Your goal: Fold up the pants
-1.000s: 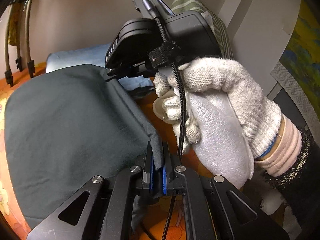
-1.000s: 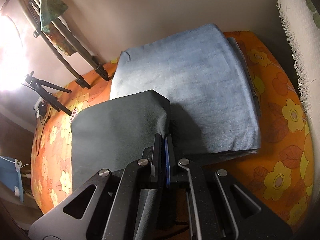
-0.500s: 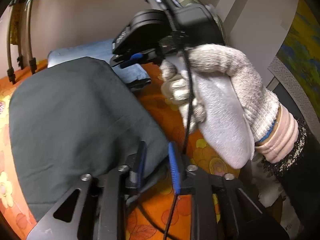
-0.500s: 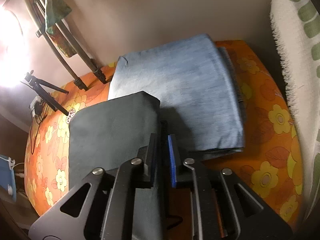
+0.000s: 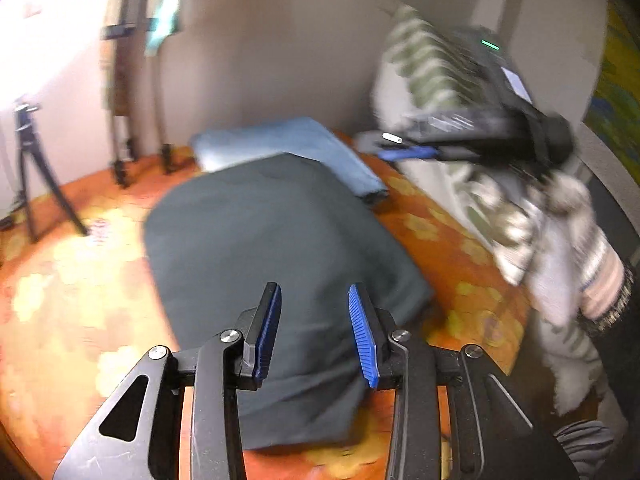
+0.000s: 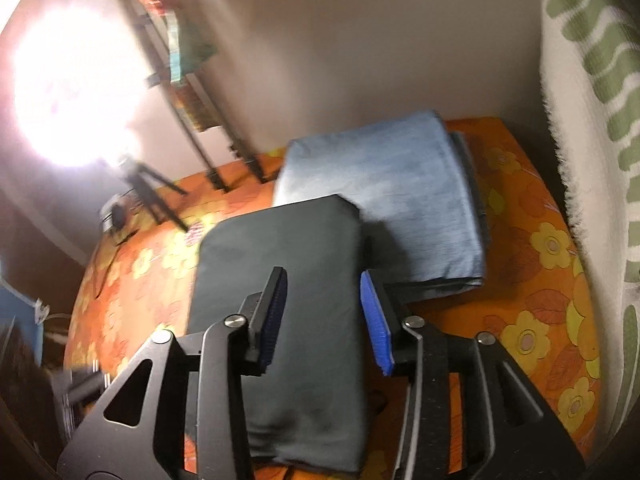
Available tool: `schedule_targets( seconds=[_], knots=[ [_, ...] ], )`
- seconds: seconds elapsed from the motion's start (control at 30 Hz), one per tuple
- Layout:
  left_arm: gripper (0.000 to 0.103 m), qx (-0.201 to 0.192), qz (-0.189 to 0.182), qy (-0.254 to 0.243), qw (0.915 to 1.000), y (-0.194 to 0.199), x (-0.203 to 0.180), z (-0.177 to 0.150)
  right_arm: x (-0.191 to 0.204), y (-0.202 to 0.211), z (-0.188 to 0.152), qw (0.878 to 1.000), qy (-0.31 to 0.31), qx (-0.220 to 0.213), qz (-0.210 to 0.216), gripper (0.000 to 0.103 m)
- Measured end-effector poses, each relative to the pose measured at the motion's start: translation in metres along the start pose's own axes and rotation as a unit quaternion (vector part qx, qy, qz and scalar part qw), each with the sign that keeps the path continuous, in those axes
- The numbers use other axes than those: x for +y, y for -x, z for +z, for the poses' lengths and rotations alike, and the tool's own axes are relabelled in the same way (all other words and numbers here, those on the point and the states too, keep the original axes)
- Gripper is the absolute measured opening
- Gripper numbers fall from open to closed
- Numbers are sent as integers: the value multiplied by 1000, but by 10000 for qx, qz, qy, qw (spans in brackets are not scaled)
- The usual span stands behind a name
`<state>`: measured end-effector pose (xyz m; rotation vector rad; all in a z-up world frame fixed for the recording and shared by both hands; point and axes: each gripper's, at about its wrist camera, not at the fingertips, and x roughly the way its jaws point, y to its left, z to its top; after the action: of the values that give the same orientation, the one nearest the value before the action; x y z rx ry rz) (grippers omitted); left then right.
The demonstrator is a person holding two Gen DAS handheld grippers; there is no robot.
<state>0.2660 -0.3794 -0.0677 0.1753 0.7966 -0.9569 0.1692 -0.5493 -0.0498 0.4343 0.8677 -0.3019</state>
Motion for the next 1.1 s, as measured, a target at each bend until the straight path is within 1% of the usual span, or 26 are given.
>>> schedule_targets(
  seconds=[0.13,0.2,0.23,0.27,0.3,0.4,0.47,0.57,0.63,0.8,0.9,0.97,1.0,1.03,1.1],
  knots=[
    [34,-33,299,165,9994,7,29,-7,27,5,-12,9993,278,59,240,41],
    [34,33,425,256,9988,3,42,-15,38,3,-20,9987,362,75,345,41],
    [34,59,452,350,9983,1,49,-16,44,0,-24,9984,404,112,390,41],
    [34,133,402,576,9974,-3,59,-23,49,-3,-27,9982,447,126,390,41],
    [34,198,379,694,9967,-6,65,-27,57,-7,-30,9975,561,152,393,41],
    [34,291,389,802,9956,-17,75,-42,78,-15,-30,9954,837,211,409,41],
    [34,303,275,914,9950,-19,80,-52,93,-21,-24,9935,1013,206,470,41],
    [34,242,90,1141,9931,-23,89,-61,115,-43,-7,9891,1214,405,727,42],
    [34,197,-3,1286,9915,-24,93,-67,131,-66,10,9865,1357,540,737,47],
    [34,92,-121,1264,9919,-28,96,-70,164,-131,43,9791,1670,972,632,47],
    [34,95,-166,1214,9924,-32,96,-73,189,-171,49,9653,2211,1343,350,47],
    [34,114,-207,1222,9922,-35,98,-76,203,-192,48,9536,2550,1590,186,47],
    [34,135,-236,1243,9919,-37,99,-78,211,-206,45,9444,2760,1781,123,47],
    [34,158,-270,1266,9915,-38,99,-79,215,-213,44,9389,2881,1882,70,47],
    [34,127,-324,1271,9913,-38,100,-78,225,-232,37,9238,3200,2097,-139,47]
  ],
)
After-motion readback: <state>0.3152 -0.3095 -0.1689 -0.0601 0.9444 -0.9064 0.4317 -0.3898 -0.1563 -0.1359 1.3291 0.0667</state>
